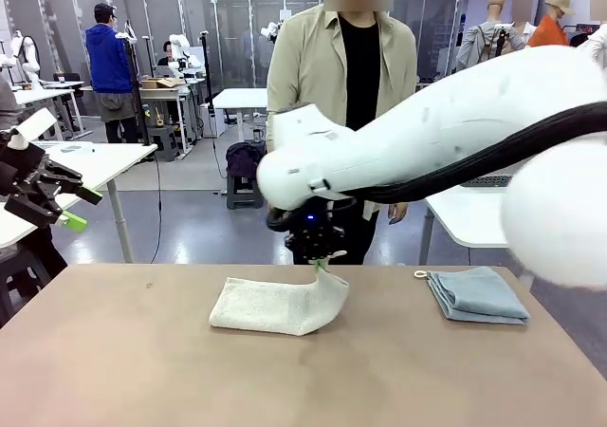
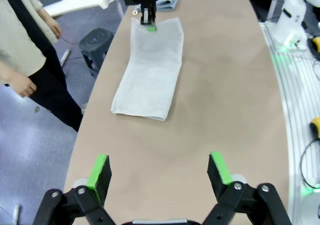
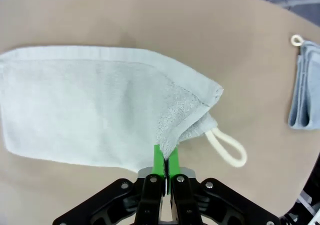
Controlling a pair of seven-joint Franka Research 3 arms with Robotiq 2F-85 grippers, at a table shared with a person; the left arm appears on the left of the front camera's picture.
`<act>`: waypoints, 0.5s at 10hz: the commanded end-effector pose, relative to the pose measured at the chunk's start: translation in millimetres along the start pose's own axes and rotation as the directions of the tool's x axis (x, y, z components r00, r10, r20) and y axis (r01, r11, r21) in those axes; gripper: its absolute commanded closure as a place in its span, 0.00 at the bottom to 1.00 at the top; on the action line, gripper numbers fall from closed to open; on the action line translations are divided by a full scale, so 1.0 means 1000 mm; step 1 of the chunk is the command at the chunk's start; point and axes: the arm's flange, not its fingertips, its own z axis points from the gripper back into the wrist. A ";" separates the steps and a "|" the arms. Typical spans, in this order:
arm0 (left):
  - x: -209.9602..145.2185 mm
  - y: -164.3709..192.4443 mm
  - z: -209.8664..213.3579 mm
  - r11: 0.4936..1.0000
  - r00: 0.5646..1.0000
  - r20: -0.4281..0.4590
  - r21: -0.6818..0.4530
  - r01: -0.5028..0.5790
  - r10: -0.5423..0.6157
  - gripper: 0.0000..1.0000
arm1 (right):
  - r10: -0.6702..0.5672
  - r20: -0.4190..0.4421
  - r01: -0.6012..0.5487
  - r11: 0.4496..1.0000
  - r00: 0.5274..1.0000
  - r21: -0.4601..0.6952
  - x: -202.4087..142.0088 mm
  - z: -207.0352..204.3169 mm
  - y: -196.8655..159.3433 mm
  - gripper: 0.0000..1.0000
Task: Fold the towels and place them in the basket.
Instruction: When a person lays out a Towel with hook on the table, fold it in half twice.
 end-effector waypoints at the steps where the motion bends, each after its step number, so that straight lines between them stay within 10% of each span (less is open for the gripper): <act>1: 0.001 -0.001 0.001 1.000 1.000 0.002 -0.002 0.007 -0.007 0.02 | -0.031 -0.006 0.030 0.998 1.000 -0.055 0.027 0.010 0.057 0.96; 5: 0.001 -0.001 0.001 1.000 1.000 0.002 -0.002 0.007 -0.007 0.02 | -0.105 -0.010 0.104 0.993 0.994 -0.061 0.044 0.027 0.155 0.96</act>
